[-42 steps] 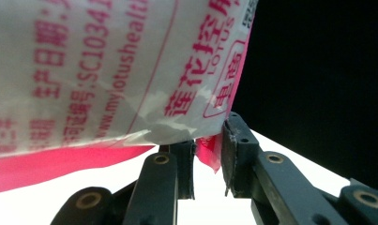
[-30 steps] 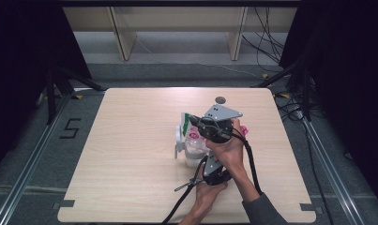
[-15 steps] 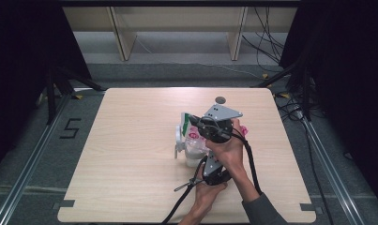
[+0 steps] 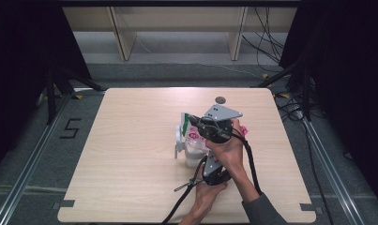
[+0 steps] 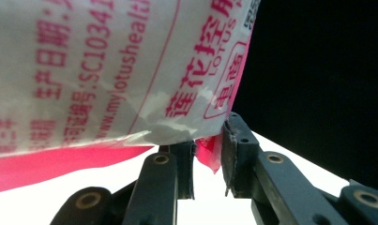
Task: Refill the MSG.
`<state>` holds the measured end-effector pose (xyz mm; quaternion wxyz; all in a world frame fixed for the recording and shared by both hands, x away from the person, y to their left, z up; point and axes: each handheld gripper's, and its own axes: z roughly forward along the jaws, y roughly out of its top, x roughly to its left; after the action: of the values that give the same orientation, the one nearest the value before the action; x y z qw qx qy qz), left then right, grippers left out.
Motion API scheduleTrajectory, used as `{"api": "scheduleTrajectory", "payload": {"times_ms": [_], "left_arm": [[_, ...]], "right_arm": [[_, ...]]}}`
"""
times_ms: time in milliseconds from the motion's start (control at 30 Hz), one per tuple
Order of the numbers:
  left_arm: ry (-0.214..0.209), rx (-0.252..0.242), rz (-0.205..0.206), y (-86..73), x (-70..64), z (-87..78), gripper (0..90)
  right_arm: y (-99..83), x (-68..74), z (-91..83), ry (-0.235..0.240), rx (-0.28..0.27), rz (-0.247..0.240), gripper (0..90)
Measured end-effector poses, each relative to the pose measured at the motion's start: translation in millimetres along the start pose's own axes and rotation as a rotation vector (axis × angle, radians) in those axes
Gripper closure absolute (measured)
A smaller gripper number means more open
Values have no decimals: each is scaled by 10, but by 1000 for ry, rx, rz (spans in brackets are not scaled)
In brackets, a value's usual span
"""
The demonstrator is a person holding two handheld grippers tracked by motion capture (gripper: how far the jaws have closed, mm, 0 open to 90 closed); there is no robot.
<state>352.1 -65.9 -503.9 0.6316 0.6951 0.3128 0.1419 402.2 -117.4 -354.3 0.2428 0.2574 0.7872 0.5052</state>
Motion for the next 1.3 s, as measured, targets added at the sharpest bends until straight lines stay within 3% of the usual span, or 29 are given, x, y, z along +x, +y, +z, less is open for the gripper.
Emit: {"api": "scheduleTrajectory", "payload": {"times_ms": [333, 533, 700, 767, 833, 1000, 1033, 1100, 1167, 1200, 1233, 1300], "left_arm": [[1, -4, -2, 5, 0, -1, 756], [5, -9, -4, 11, -10, -5, 756], [9, -6, -9, 0, -6, 5, 756], [8, -12, -7, 8, -6, -1, 756], [5, -11, -5, 13, 0, -4, 756], [8, -7, -9, 5, -2, 3, 756], [8, -8, -9, 6, -1, 2, 756], [8, -8, -7, 8, 3, -2, 756], [10, -5, -9, 3, 7, 1, 756], [-31, -14, -9, -2, 20, 28, 756], [2, -15, -16, -1, 12, 10, 756], [-38, -21, -21, -5, 15, 32, 756]], "right_arm": [[11, 19, -15, 13, 14, 8, 888], [20, 23, -12, -19, -6, -27, 888], [6, 34, 7, 5, 25, -2, 887], [14, 28, 2, -6, 9, -17, 887], [22, 49, -8, 1, 9, 5, 888], [8, 18, 27, -10, 3, -30, 887], [12, 44, 11, 3, 21, -2, 887], [20, 27, 13, 2, 6, -30, 887], [16, 35, 25, -2, 6, -24, 887], [11, 40, 37, -1, 10, -26, 887], [9, 52, 32, 4, 26, -15, 887], [10, 42, 41, 10, 21, -31, 887]]}}
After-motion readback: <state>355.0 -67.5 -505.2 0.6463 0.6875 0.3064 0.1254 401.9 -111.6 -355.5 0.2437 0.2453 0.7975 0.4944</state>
